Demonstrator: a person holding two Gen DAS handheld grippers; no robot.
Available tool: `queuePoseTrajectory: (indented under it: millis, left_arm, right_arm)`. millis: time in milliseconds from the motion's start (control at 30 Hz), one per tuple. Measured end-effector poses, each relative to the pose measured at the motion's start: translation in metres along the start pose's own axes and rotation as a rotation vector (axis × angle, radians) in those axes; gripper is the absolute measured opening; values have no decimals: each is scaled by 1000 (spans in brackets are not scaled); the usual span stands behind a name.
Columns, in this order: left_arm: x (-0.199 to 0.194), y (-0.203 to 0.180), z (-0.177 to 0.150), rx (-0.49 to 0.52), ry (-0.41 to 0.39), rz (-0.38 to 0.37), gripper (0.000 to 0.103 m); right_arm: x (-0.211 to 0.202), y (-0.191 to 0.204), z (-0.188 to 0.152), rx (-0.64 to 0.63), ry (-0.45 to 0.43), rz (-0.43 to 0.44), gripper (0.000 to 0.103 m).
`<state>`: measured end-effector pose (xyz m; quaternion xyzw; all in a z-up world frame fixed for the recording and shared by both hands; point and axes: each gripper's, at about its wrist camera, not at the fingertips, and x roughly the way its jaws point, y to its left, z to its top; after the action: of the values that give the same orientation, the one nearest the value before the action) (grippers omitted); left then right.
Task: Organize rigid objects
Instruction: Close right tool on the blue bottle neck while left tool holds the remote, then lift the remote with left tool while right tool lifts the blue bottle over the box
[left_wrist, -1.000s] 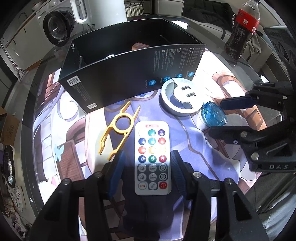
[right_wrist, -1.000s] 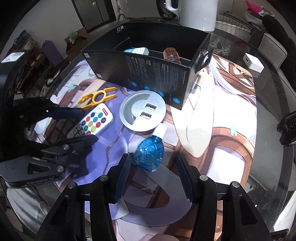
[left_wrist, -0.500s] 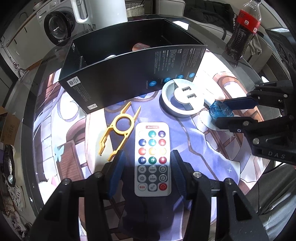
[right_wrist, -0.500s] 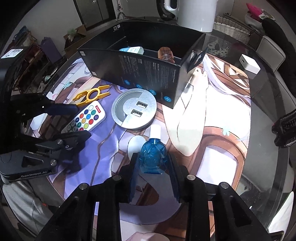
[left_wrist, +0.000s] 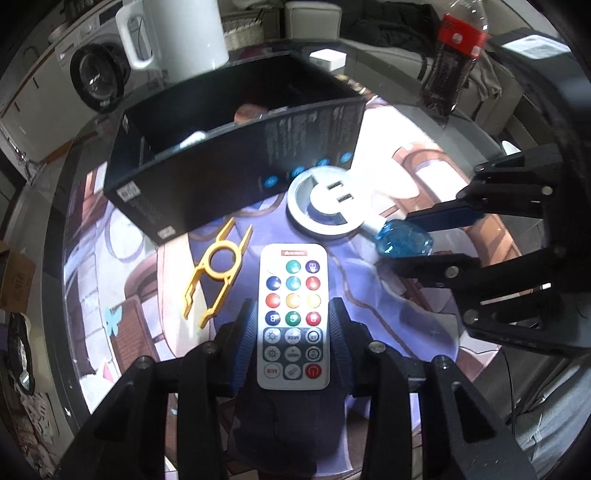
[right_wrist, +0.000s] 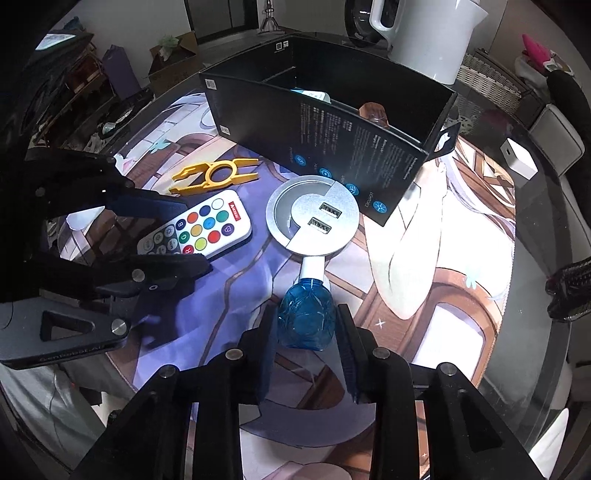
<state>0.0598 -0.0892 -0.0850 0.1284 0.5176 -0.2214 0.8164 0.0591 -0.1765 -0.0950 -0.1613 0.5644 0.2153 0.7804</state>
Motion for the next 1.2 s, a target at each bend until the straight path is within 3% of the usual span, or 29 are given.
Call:
queuePoseTrajectory:
  millis: [233, 433, 567, 767, 1000, 1133, 1200]
  left_arm:
    - [-32, 8, 4, -6, -140, -7, 37]
    - [-40, 15, 9, -39, -167, -15, 37]
    - [-49, 16, 11, -59, -218, -20, 37]
    - [-89, 16, 10, -69, -421, 26, 37]
    - [-135, 17, 0, -80, -676, 140, 38]
    - [-149, 23, -4, -107, -747, 152, 38]
    - [-151, 26, -4, -117, -757, 156, 38]
  right_arm:
    - [-24, -11, 7, 46, -81, 12, 30]
    - [-26, -13, 7, 58, -94, 41, 30]
    - [-44, -11, 10, 61, -155, 51, 30]
    - [-86, 0, 14, 39, -362, 45, 30]
    - [-139, 18, 3, 18, -691, -24, 30]
    - [-169, 30, -12, 19, -884, -111, 30]
    - [-176, 32, -15, 23, -931, -128, 30]
